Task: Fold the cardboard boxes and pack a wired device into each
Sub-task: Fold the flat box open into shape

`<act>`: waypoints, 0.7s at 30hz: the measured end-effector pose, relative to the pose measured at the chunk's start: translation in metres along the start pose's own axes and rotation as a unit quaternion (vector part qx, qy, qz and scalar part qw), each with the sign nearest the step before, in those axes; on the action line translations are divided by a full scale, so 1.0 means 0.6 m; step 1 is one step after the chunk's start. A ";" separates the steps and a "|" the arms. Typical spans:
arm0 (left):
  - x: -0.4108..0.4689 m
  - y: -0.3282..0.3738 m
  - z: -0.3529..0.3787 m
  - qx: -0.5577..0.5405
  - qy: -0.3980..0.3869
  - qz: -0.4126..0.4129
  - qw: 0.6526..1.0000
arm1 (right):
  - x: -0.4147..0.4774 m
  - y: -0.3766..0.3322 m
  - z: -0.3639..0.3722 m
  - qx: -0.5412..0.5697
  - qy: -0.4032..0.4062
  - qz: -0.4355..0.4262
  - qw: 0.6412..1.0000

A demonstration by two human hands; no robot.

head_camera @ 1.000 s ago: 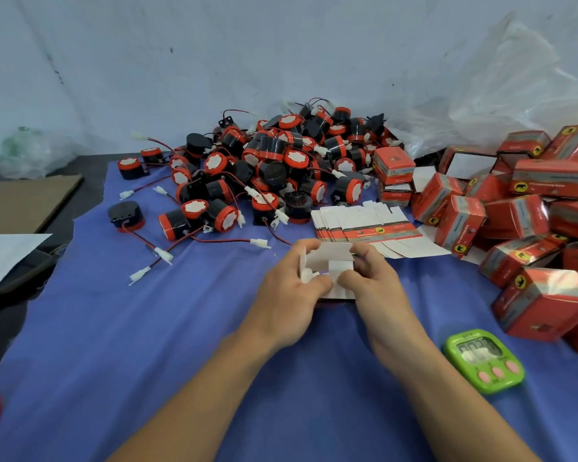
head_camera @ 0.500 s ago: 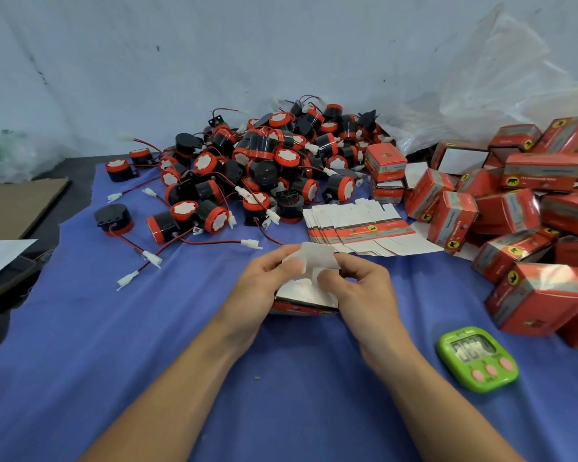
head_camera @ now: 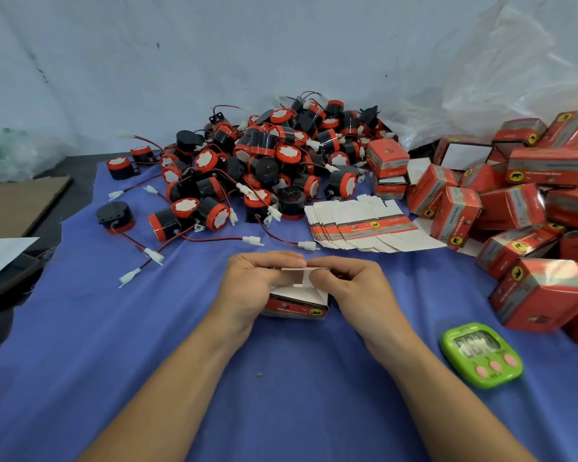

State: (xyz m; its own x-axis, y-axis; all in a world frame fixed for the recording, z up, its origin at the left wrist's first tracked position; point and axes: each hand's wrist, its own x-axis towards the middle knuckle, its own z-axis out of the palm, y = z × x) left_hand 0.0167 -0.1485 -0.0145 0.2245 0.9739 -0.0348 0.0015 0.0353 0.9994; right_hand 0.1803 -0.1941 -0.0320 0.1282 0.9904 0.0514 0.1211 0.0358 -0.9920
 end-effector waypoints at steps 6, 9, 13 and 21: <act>-0.003 0.011 -0.039 0.024 -0.111 -0.027 0.993 | -0.001 0.000 -0.010 -0.012 0.014 0.001 1.000; -0.007 0.011 -0.035 0.055 -0.093 -0.029 0.994 | -0.002 -0.013 -0.020 0.017 -0.063 0.017 0.998; -0.005 0.008 -0.033 0.068 -0.076 -0.043 0.994 | -0.005 -0.008 -0.009 -0.064 -0.006 0.014 0.998; -0.004 -0.003 -0.019 0.085 -0.011 0.002 0.996 | -0.001 -0.003 0.004 -0.146 0.087 -0.004 0.985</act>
State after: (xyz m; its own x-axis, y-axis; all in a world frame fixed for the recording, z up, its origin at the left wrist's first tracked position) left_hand 0.0050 -0.1483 -0.0163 0.2465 0.9686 -0.0332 0.1652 -0.0083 0.9862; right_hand 0.1776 -0.1947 -0.0304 0.2894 0.9517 0.1025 0.3981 -0.0223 -0.9171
